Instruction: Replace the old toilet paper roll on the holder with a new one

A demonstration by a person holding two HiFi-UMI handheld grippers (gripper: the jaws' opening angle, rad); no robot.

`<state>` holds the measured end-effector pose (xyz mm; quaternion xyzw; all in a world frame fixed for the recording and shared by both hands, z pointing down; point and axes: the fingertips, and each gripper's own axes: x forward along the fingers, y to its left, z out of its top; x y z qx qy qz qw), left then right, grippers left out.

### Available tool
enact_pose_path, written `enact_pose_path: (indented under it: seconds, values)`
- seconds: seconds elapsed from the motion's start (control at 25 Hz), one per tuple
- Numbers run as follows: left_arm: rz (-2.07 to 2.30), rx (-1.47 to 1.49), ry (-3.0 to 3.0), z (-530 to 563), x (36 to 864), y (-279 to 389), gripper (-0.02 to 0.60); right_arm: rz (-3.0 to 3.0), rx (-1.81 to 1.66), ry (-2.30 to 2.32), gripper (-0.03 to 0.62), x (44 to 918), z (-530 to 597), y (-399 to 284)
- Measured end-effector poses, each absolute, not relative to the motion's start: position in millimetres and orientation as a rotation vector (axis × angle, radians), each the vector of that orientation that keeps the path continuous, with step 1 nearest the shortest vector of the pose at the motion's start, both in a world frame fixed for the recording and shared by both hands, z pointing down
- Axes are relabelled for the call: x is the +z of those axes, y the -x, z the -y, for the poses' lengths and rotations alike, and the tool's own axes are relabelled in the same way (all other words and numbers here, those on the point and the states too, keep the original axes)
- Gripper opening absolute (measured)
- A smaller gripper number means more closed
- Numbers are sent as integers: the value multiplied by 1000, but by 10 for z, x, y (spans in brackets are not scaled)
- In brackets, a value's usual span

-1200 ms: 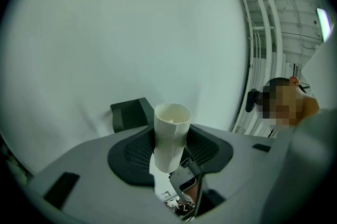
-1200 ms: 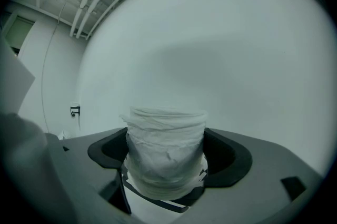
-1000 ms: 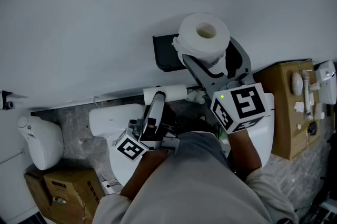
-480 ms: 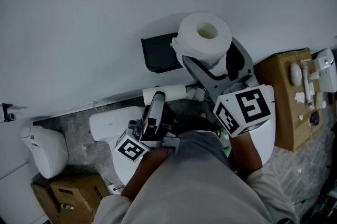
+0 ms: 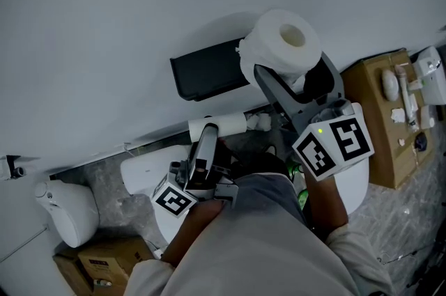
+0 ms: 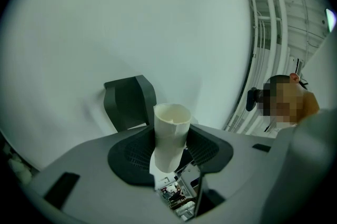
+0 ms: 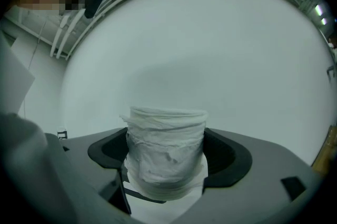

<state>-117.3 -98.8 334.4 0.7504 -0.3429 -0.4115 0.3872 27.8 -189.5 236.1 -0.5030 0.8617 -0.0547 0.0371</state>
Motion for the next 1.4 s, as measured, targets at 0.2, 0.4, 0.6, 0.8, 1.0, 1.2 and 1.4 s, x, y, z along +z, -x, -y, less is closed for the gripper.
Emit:
enact_pose_path:
  seconds: [0.2,0.4,0.6,0.8,1.0,1.2,1.4]
  values:
    - [851,-979,-1928,954,3423,969,175,-2520,-295,1542,437,2483,1914,-642]
    - [851,-934,-1932,932,3446,951,175,-2410,-448,1532,437,2684,1936,-790]
    - [851,-894,-1936,902,3497,784,175,-2281,-594,1506,437,2904,1958,-1083]
    - [837,-892,-1927,901,3512,724,175,-2202,-668,1482,437,3037,1958,-1174]
    - [807,-921,-1911,919,3420,627,175,-2083,-886,1339,437,3305,2059,-1161]
    - [858,-890,-1925,887,3525,697,175,-2048,-1010,1289,437,3554,2070,-1006]
    - [860,-927,-1911,890,3468,701,175,-2036,-1080,1216,437,3649,2117,-848]
